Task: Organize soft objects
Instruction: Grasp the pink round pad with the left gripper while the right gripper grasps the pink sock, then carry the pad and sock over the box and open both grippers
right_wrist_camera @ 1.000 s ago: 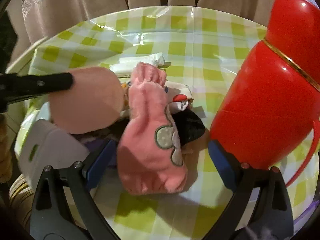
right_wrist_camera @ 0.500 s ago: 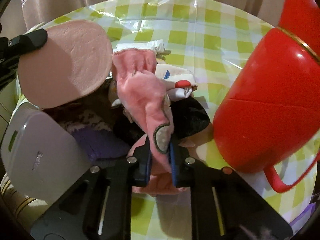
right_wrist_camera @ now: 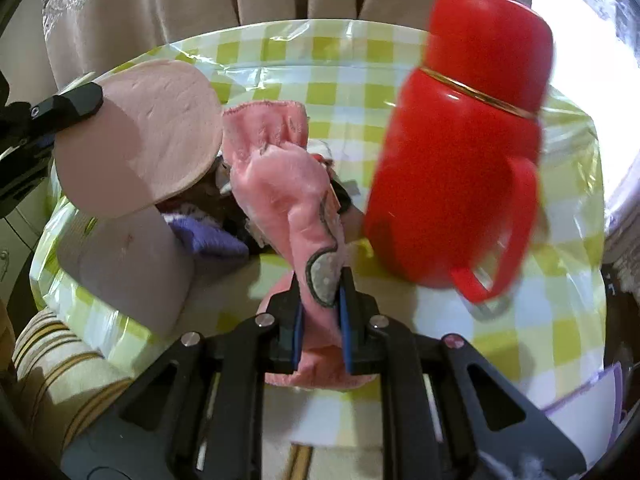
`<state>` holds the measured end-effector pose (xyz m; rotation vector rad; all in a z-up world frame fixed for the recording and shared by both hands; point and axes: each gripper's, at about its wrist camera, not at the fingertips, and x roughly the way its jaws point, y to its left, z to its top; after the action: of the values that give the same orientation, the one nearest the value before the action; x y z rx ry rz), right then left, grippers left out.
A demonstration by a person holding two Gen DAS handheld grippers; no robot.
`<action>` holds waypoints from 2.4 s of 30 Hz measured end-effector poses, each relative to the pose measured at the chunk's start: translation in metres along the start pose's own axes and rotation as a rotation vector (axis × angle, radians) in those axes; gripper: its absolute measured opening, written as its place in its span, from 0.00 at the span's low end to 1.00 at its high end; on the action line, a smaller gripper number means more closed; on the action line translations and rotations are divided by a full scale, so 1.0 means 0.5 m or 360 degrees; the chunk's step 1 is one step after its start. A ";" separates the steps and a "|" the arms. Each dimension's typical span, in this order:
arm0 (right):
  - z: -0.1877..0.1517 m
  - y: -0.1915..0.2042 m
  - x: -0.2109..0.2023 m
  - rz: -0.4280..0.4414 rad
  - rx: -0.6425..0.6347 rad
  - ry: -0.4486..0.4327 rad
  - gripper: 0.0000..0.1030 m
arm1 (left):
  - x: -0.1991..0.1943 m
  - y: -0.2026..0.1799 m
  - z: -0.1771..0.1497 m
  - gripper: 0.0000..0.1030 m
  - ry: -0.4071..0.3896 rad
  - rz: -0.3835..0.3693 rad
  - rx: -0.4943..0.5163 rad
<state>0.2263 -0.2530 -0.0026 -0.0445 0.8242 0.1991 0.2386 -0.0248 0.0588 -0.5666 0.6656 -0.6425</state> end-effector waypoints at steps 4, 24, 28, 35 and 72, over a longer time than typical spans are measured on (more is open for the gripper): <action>-0.031 -0.033 -0.033 -0.0021 0.0044 0.0008 0.18 | 0.003 -0.042 -0.042 0.07 0.0041 -0.0073 0.0001; -0.214 -0.244 -0.191 -0.0180 0.0308 0.0058 0.17 | 0.101 -0.174 -0.260 0.07 0.0384 -0.0227 -0.0146; -0.244 -0.277 -0.220 -0.0221 0.0345 0.0058 0.18 | 0.127 -0.210 -0.300 0.07 0.0469 -0.0255 -0.0162; -0.309 -0.350 -0.271 -0.0274 0.0443 0.0055 0.18 | 0.171 -0.279 -0.367 0.07 0.0631 -0.0282 -0.0124; -0.337 -0.325 -0.328 -0.0236 0.0362 -0.0013 0.61 | 0.036 -0.308 -0.396 0.53 0.0512 -0.0046 0.0267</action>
<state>0.0273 -0.4579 -0.0029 0.1088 0.8272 -0.0347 0.0554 -0.1932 0.0234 -0.3194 0.8958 -0.8178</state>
